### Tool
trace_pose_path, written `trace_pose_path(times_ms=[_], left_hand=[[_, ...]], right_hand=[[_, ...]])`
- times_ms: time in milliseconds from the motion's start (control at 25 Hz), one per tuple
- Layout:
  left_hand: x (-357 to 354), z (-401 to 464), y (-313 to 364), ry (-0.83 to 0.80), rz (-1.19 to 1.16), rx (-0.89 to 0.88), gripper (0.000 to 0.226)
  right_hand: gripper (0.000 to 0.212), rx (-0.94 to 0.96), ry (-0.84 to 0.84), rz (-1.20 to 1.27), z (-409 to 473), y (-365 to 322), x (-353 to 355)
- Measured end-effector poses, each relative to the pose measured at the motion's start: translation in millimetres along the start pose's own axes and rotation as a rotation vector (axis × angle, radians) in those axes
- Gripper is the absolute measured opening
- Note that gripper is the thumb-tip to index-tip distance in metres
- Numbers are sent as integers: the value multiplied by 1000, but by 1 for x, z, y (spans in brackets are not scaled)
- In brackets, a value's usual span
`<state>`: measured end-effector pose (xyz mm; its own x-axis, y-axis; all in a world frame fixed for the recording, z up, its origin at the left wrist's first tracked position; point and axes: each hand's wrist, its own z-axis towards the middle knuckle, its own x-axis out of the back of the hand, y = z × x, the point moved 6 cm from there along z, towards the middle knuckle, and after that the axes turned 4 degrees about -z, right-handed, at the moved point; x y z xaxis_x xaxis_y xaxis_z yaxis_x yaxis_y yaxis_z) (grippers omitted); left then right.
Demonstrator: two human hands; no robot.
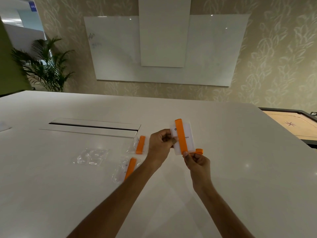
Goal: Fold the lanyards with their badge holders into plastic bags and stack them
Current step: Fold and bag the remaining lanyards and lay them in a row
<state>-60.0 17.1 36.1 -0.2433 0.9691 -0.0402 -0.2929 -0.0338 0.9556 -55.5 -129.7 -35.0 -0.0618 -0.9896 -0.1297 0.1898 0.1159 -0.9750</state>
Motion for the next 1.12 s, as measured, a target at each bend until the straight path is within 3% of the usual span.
trace_pose_path(times_ms=[160, 240, 400, 760, 1120], left_hand=[[3, 2, -6, 41, 83, 8, 11], [5, 2, -8, 90, 152, -5, 7], [3, 5, -5, 125, 303, -70, 11], [13, 17, -8, 167, 424, -61, 13], [21, 20, -18, 205, 504, -96, 13]], right_hand=[[37, -15, 59, -50, -1, -1, 1], [44, -5, 85, -102, -2, -5, 1], [49, -5, 129, -185, -7, -11, -2], [30, -77, 4, -343, -24, -11, -9], [29, -139, -75, -355, -35, -22, -14]])
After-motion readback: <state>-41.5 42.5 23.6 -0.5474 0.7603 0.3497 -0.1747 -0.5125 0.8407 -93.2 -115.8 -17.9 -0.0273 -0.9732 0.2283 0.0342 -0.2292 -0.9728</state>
